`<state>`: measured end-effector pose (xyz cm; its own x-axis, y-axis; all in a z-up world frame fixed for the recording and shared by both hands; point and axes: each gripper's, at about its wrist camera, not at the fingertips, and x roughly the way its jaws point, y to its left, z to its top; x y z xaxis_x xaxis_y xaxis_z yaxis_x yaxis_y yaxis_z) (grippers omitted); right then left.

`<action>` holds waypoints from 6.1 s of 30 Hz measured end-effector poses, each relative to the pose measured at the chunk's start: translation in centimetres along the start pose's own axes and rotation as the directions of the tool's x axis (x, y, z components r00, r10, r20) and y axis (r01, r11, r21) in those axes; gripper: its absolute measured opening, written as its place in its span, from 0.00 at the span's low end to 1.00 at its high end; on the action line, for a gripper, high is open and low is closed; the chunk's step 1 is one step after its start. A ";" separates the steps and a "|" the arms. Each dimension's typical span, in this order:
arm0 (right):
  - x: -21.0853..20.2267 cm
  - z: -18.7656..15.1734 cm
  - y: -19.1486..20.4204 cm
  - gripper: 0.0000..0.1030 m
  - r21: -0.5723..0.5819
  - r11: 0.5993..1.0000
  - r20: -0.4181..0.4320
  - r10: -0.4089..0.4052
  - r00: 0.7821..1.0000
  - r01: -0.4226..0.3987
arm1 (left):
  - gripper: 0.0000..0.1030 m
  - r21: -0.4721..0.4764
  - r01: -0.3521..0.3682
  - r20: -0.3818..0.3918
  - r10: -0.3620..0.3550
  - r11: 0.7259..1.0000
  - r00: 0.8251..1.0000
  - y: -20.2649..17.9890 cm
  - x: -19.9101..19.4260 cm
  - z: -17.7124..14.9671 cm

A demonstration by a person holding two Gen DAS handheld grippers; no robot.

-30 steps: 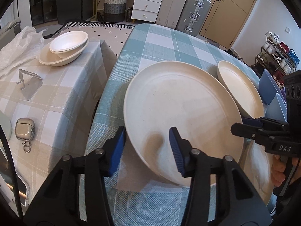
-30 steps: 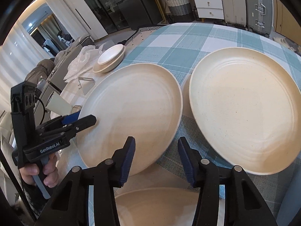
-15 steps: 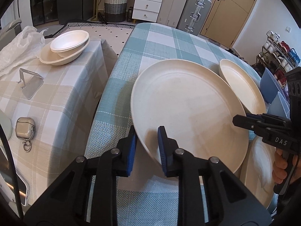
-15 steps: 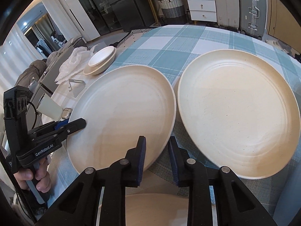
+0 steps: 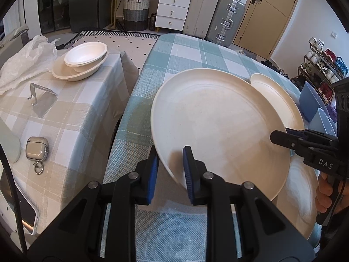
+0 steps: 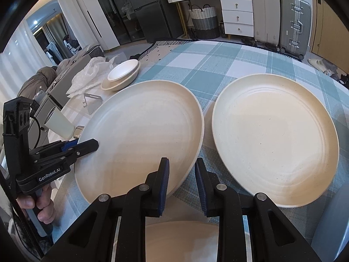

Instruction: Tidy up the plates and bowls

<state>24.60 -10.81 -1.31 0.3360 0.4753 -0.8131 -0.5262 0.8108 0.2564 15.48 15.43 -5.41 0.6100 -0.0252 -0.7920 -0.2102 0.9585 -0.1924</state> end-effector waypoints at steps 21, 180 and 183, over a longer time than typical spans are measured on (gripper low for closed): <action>-6.8 -1.8 -0.3 0.25 0.003 1.000 0.092 0.001 0.996 -0.001 | 0.19 0.063 -0.007 0.083 0.001 0.998 0.997 -4.8 -6.9 -0.6; -27.4 -11.7 -6.7 0.99 0.090 0.989 0.306 -0.143 0.941 0.121 | 0.98 0.185 0.104 0.149 -0.133 0.977 0.980 -18.1 -13.4 -4.6; -28.5 -10.6 -7.6 0.99 0.094 0.989 0.315 -0.136 0.939 0.112 | 0.98 0.183 0.098 0.153 -0.127 0.978 0.980 -18.3 -13.4 -3.4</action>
<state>10.76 -34.10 14.39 0.6332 0.4439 -0.6341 -0.4095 0.8873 0.2122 8.55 -2.78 6.70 0.7414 -0.1030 -0.6631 -0.0060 0.9871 -0.1600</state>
